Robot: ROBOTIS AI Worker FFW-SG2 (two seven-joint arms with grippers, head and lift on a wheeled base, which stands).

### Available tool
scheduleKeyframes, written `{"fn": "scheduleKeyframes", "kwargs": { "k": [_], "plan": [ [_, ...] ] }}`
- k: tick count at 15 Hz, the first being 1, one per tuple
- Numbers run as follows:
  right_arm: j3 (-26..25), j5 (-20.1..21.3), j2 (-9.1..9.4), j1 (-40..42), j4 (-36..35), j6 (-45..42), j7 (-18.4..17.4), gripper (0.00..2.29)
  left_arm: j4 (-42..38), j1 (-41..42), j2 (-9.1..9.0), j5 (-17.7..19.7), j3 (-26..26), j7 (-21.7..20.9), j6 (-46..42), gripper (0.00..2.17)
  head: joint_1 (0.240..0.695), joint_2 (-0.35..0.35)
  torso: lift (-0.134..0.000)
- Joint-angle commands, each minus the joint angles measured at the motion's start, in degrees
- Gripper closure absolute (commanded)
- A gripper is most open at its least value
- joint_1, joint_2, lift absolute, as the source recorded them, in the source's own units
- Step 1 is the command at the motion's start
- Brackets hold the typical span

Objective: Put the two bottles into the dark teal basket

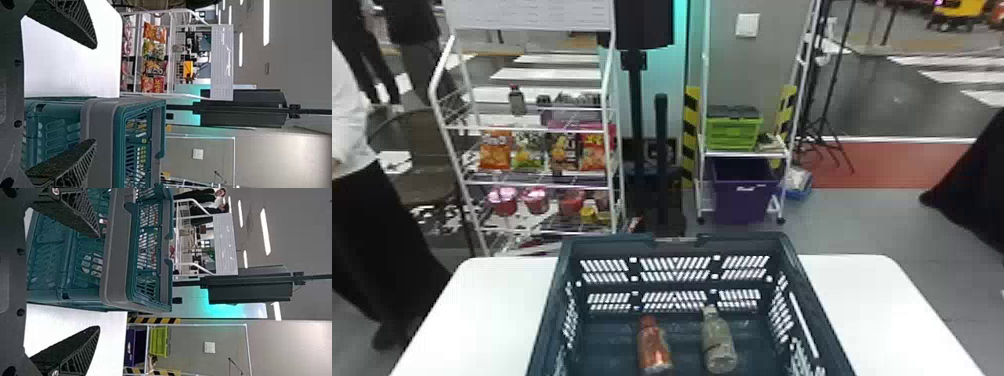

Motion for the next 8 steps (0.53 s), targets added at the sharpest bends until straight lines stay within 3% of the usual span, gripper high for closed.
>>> {"fn": "scheduleKeyframes", "kwargs": {
  "k": [1,8],
  "plan": [
    [-0.1,0.0,0.05,0.2,0.0,-0.1,0.0,0.05,0.3,-0.3,0.05,0.4,0.0,-0.1,0.0,0.02,0.499,0.0,0.0],
    [-0.1,0.0,0.05,0.3,0.0,-0.1,0.0,0.05,0.2,-0.5,0.32,0.6,0.0,-0.1,0.5,0.02,0.499,0.0,0.0]
  ]
}}
